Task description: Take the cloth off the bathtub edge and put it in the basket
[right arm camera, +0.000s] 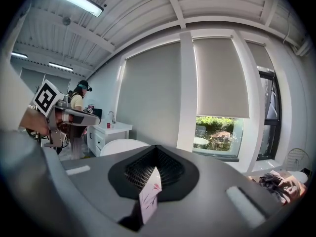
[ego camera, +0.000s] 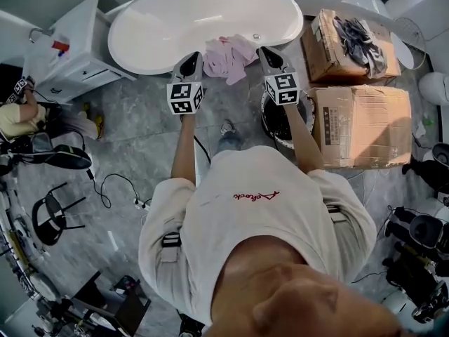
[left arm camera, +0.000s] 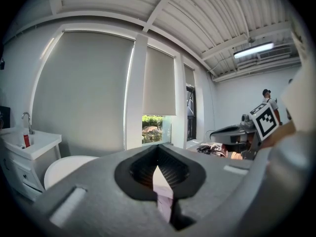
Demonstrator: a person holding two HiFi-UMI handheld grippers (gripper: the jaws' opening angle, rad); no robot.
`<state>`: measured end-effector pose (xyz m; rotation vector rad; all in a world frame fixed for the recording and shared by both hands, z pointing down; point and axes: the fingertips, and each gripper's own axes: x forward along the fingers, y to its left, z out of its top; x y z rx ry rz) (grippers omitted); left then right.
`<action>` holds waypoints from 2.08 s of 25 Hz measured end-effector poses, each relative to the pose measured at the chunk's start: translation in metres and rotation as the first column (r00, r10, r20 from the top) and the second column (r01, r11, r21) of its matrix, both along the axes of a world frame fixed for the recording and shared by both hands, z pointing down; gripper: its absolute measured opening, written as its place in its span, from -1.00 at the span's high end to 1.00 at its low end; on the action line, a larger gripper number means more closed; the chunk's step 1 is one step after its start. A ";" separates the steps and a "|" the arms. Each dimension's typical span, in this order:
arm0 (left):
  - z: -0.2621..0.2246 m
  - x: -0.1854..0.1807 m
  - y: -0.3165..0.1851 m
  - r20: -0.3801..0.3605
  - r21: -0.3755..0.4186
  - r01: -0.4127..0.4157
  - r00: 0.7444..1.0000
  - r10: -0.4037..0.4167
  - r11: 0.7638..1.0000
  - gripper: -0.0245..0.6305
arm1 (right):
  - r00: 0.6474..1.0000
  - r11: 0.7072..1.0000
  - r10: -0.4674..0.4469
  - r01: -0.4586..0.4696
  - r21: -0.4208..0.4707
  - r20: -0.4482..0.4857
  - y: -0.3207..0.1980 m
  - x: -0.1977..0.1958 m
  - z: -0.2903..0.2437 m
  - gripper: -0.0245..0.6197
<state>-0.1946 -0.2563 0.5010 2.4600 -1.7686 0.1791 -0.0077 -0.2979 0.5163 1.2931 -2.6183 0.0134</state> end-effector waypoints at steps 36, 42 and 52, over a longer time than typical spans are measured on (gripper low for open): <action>0.019 -0.044 -0.155 -0.036 -0.033 -0.146 0.989 0.145 0.989 0.92 | 0.992 0.992 0.126 -0.126 -0.010 -0.011 -0.134 -0.054 0.004 0.90; 0.022 -0.047 -0.175 -0.039 -0.031 -0.123 0.992 0.121 0.992 0.92 | 0.995 0.995 0.103 -0.103 -0.003 -0.014 -0.157 -0.055 0.006 0.90; 0.033 -0.035 -0.235 -0.035 -0.068 -0.112 0.993 0.109 0.991 0.92 | 0.996 0.996 0.085 -0.085 -0.039 -0.011 -0.219 -0.046 0.018 0.90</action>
